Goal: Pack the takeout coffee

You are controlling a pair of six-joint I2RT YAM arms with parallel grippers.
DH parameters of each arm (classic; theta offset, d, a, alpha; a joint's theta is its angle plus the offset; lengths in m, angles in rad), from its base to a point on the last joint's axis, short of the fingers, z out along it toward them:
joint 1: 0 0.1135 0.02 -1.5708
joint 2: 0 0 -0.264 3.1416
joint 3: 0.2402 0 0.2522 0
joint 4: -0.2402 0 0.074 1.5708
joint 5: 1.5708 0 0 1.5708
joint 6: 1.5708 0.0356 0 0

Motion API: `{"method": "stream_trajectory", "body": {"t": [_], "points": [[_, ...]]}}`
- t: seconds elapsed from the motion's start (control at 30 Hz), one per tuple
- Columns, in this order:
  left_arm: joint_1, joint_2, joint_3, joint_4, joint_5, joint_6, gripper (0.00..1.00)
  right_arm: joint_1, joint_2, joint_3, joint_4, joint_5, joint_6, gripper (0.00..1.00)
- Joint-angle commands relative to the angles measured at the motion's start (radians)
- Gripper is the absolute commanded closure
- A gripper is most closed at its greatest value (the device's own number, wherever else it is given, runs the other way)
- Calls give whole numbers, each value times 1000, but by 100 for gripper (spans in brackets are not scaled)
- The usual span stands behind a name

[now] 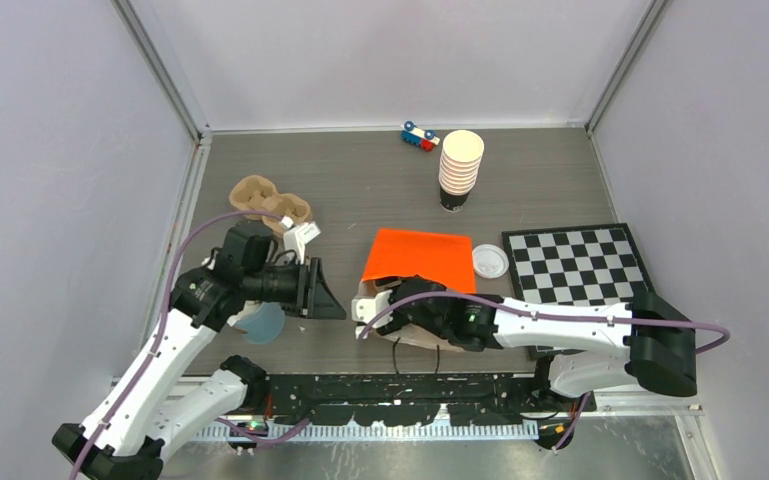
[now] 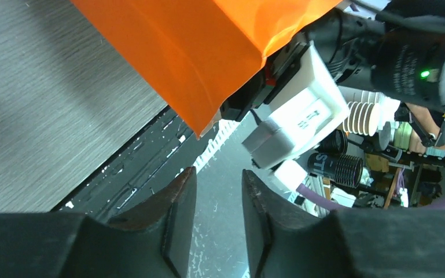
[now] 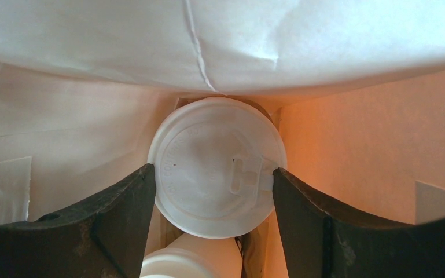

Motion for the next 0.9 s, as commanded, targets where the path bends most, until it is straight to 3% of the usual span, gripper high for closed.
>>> {"method": "stream_trajectory", "body": {"t": [0.0, 0.17, 0.3, 0.87], "points": [[0, -29, -87, 128, 64, -51, 60, -20, -34, -2, 27, -25, 40, 26], [0, -37, -145, 254, 70, -76, 50, -32, -34, -3, 30, -28, 44, 26], [1, -17, -181, 337, 62, -101, 52, -33, -30, 1, 32, -30, 46, 26], [-2, 46, -225, 417, -12, -43, 47, -38, -32, -5, 32, -30, 49, 26]]}}
